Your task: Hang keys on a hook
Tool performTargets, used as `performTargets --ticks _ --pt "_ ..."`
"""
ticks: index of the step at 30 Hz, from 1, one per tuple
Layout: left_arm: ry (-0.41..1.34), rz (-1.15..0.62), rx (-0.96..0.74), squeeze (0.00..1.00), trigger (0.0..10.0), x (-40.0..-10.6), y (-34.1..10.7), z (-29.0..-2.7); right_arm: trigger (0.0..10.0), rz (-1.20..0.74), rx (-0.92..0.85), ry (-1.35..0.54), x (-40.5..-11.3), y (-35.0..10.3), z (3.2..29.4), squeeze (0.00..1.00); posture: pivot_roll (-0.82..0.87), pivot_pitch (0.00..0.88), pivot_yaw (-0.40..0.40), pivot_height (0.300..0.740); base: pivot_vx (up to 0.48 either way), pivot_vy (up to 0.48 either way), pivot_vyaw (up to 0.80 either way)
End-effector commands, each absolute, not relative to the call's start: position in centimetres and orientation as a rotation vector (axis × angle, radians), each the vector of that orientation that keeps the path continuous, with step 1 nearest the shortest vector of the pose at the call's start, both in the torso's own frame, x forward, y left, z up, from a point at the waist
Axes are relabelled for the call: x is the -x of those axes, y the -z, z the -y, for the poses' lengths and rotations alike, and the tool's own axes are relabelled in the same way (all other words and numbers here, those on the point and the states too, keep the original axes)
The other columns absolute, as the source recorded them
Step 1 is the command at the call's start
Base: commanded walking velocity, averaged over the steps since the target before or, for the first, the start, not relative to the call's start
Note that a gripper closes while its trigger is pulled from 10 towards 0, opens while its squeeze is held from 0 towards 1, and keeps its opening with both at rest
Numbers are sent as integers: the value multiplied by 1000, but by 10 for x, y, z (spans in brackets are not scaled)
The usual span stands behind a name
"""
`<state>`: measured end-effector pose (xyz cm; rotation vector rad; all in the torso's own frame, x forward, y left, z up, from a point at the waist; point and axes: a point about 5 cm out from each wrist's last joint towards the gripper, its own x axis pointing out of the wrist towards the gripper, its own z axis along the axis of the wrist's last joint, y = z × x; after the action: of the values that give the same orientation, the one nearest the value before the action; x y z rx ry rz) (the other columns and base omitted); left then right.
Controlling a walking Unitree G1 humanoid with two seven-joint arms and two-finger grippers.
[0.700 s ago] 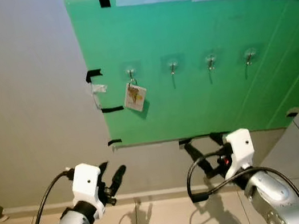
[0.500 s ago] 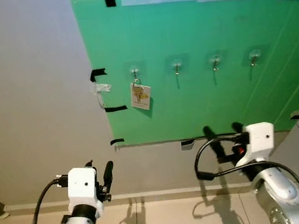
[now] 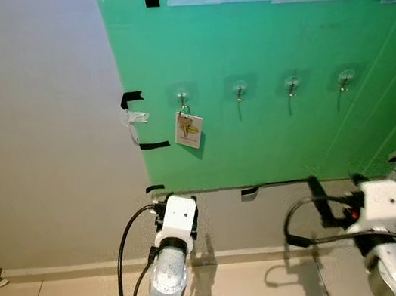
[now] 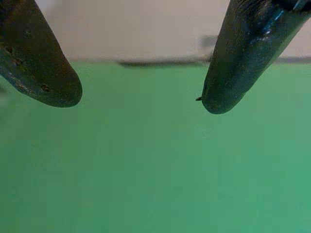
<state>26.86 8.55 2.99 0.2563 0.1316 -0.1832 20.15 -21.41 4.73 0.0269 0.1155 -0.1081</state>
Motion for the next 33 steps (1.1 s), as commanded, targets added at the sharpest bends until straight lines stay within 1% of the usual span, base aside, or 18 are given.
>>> performTargets --ticks 1,4,5,7,8,9,10,11,12,16,18,20,22,25,26,29,33 --pt "215 -79 -169 0 10000 -268 -39 -46 10000 -94 -44 131 -205 -45 219 0 -11 0 -2 740 0 0 0" --pt "219 -8 -200 0 10000 -273 -48 -28 10000 -87 -59 133 -208 -39 217 0 -12 0 3 740 0 0 0" --pt "221 30 -219 0 10000 -273 -53 -20 10000 -65 -61 135 -208 -43 216 0 -12 0 3 740 0 0 0" --pt "223 78 -242 0 10000 -273 -59 -11 10000 -36 -61 138 -208 -48 215 0 -10 0 7 740 0 0 0" --pt "191 138 -218 0 10000 -276 -73 -50 10000 23 -56 124 -211 -63 212 0 -16 0 17 740 0 0 0" --pt "174 193 -212 0 10000 -272 -91 -93 10000 66 -52 110 -212 -73 210 0 -16 0 17 740 0 0 0" --pt "188 238 -230 0 10000 -263 -106 -128 10000 98 -48 99 -214 -82 208 0 -16 0 18 740 0 0 0" --pt "210 252 -252 0 10000 -256 -116 -151 10000 94 -40 82 -215 -83 206 0 -15 0 24 740 0 0 0" --pt "222 241 -274 0 10000 -255 -117 -160 10000 70 -37 83 -215 -79 207 0 -11 0 26 740 0 0 0" --pt "218 198 -317 0 10000 -258 -110 -162 10000 22 -29 70 -218 -67 209 0 -8 0 30 740 0 0 0" --pt "194 146 -290 157 10000 -259 -106 -159 10000 5 -28 29 -225 -66 206 0 -10 0 30 740 0 0 0" --pt "188 139 -277 157 10000 -259 -107 -158 10000 11 -34 29 -228 -69 206 0 -5 0 18 740 0 0 0" --pt "187 94 -215 43 10000 -257 -107 -157 10000 36 -40 31 -231 -78 206 0 0 0 6 740 0 0 0" --pt "184 81 -199 43 10000 -257 -107 -157 10000 40 -43 30 -230 -80 205 0 0 0 6 740 0 0 0" --pt "169 74 -164 0 10000 -257 -107 -158 10000 40 -50 36 -229 -80 205 0 2 0 1 740 0 0 0" --pt "133 59 -93 0 10000 -256 -104 -157 10000 50 -73 66 -225 -81 206 0 0 0 0 740 0 0 0" --pt "114 34 -69 0 10000 -262 -102 -153 10000 38 -103 60 -227 -80 203 0 -3 0 5 740 0 0 0"
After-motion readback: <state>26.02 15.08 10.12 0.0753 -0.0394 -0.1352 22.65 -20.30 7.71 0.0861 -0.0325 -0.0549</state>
